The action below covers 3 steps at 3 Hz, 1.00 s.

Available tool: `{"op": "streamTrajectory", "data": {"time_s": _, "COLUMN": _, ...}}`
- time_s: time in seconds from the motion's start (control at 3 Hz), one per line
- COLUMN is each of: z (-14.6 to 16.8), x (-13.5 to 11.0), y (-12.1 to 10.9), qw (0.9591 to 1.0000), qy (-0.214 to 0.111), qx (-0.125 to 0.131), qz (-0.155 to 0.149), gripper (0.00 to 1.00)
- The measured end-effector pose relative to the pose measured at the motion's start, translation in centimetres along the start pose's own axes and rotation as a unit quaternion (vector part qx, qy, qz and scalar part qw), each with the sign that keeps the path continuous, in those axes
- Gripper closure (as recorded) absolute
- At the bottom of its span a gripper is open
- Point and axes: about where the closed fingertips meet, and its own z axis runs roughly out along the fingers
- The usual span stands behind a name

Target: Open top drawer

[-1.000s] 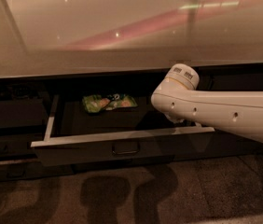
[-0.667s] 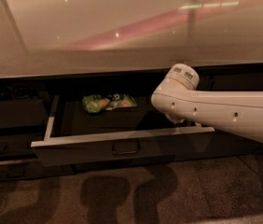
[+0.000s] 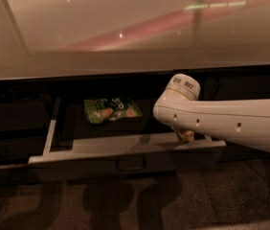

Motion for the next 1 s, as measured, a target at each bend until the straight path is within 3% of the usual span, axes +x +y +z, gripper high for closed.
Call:
{"op": "streamTrajectory", "data": {"time_s": 0.67, "z": 0.1, "x": -0.9, "y": 6.7, "qw": 0.9981, "qy": 0.045, "qx": -0.042, "qz": -0.002, "gripper": 0.0}}
{"op": "streamTrajectory", "data": {"time_s": 1.0, "z": 0.4, "x": -1.4, "y": 11.2, "qw": 0.9936, "qy": 0.08, "qx": -0.079, "qz": -0.013, "gripper": 0.0}}
